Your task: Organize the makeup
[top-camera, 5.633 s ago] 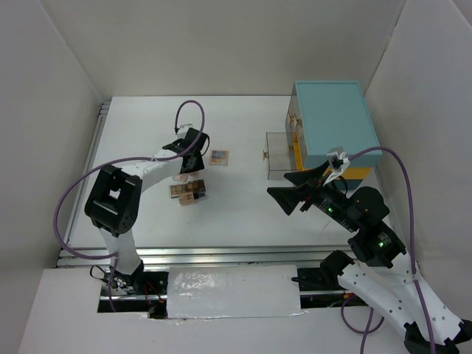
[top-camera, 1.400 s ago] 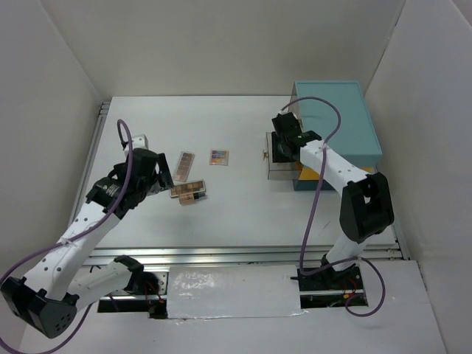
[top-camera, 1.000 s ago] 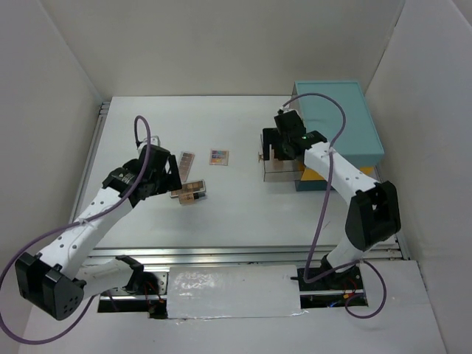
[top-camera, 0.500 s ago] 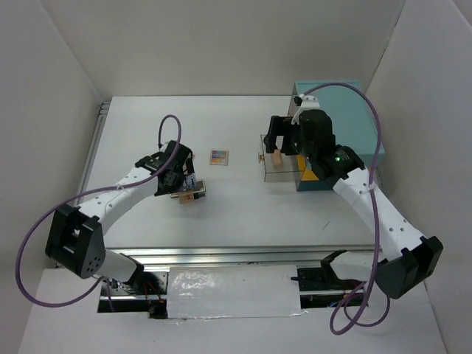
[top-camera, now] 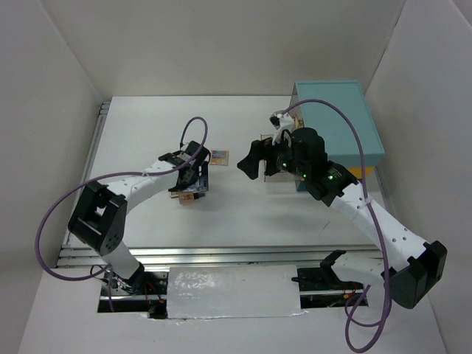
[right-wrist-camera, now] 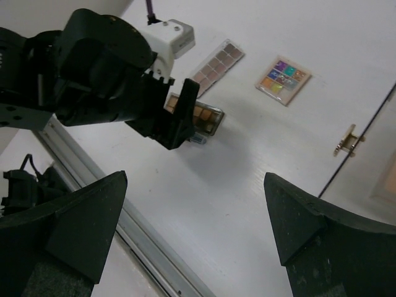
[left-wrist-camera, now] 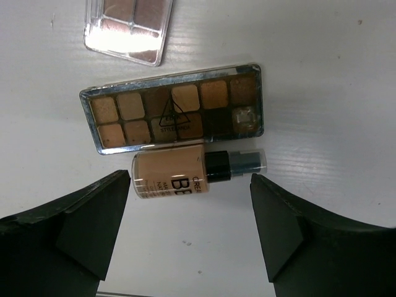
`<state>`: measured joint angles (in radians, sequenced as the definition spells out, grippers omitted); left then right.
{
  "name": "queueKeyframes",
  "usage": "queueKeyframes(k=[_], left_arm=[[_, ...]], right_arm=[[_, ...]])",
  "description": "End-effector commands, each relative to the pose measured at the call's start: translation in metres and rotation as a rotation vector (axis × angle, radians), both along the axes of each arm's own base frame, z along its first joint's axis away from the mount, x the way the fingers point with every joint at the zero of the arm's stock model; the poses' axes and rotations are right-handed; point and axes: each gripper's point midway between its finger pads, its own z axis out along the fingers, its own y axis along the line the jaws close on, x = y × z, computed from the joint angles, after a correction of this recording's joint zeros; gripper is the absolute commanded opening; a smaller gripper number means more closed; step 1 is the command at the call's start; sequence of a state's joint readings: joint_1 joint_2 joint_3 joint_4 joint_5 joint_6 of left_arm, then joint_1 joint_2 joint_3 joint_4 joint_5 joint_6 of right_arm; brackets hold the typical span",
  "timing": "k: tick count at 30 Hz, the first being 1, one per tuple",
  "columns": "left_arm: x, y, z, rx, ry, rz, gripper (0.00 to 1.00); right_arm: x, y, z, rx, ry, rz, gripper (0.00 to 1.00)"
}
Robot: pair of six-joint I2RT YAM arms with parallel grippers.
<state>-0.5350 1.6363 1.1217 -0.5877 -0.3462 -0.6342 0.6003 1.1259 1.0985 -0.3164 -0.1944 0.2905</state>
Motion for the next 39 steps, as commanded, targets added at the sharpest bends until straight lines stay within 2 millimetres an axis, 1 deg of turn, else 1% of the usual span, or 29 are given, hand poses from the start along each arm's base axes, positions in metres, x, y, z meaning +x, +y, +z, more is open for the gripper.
queueKeyframes(k=[1,3,4,7,9,10,15,16,18,19,20,22,23,26,29,30,31,32,33,34,35,36,37,38,39], left_arm=[[0.011,-0.003,0.001,0.016,-0.035,-0.046,0.91],[0.013,0.000,-0.002,0.038,-0.030,-0.034,0.91],[0.012,0.002,-0.009,0.056,-0.010,-0.035,0.91],[0.011,-0.001,-0.019,0.058,0.024,-0.052,0.90],[0.008,-0.001,-0.027,0.063,0.051,-0.048,0.87],[0.007,0.000,-0.029,0.066,0.058,-0.042,0.82],[-0.002,-0.004,-0.035,0.078,0.091,-0.054,0.77],[-0.003,-0.004,-0.036,0.081,0.095,-0.051,0.73],[-0.009,-0.002,-0.036,0.098,0.105,-0.043,0.73],[-0.010,-0.002,-0.036,0.099,0.102,-0.041,0.74],[-0.013,-0.002,-0.035,0.105,0.099,-0.041,0.79],[-0.012,-0.003,-0.028,0.100,0.073,-0.034,0.88],[-0.012,-0.005,-0.023,0.093,0.058,-0.030,0.89],[-0.007,-0.005,-0.002,0.080,-0.010,0.003,0.92],[-0.004,0.006,0.025,0.098,-0.093,0.083,0.94],[-0.008,0.018,0.029,0.136,-0.100,0.143,0.95],[-0.010,0.025,0.037,0.155,-0.112,0.197,0.95],[-0.017,0.033,0.043,0.164,-0.116,0.252,0.95],[-0.023,0.037,0.045,0.137,-0.124,0.349,0.97],[-0.038,0.043,0.046,0.130,-0.098,0.388,0.97],[-0.046,0.042,0.045,0.077,-0.096,0.478,0.97],[-0.055,0.041,0.044,0.051,-0.084,0.502,0.97],[-0.070,0.039,0.039,-0.006,-0.061,0.521,0.97],[-0.077,0.036,0.037,-0.056,-0.062,0.594,0.98],[-0.090,0.040,0.032,-0.058,-0.047,0.624,0.98]], right_arm=[[-0.010,0.013,0.027,0.069,-0.091,0.079,1.00],[-0.015,0.017,0.029,0.076,-0.093,0.102,1.00],[-0.015,0.018,0.030,0.080,-0.097,0.108,1.00],[-0.017,0.020,0.030,0.083,-0.100,0.119,1.00],[-0.018,0.021,0.030,0.083,-0.102,0.119,1.00],[-0.019,0.020,0.030,0.082,-0.105,0.118,1.00],[-0.021,0.019,0.033,0.088,-0.115,0.117,1.00],[-0.021,0.019,0.034,0.090,-0.118,0.117,1.00],[-0.021,0.017,0.034,0.088,-0.120,0.113,1.00],[-0.021,0.018,0.035,0.089,-0.121,0.114,1.00],[-0.021,0.019,0.034,0.089,-0.121,0.116,1.00],[-0.021,0.020,0.034,0.092,-0.120,0.120,1.00],[-0.020,0.022,0.030,0.088,-0.110,0.128,1.00],[-0.020,0.026,0.028,0.080,-0.095,0.145,1.00],[-0.021,0.029,0.027,0.076,-0.092,0.155,1.00],[-0.022,0.029,0.026,0.075,-0.091,0.157,1.00],[-0.022,0.030,0.026,0.074,-0.090,0.160,1.00],[-0.024,0.030,0.026,0.074,-0.090,0.162,1.00],[-0.024,0.030,0.027,0.075,-0.094,0.164,1.00],[-0.025,0.029,0.027,0.078,-0.092,0.164,1.00],[-0.026,0.030,0.027,0.079,-0.093,0.169,1.00],[-0.027,0.032,0.027,0.084,-0.088,0.181,1.00],[-0.029,0.035,0.027,0.086,-0.084,0.193,1.00],[-0.029,0.036,0.027,0.087,-0.081,0.200,1.00],[-0.032,0.039,0.025,0.090,-0.072,0.218,1.00]])
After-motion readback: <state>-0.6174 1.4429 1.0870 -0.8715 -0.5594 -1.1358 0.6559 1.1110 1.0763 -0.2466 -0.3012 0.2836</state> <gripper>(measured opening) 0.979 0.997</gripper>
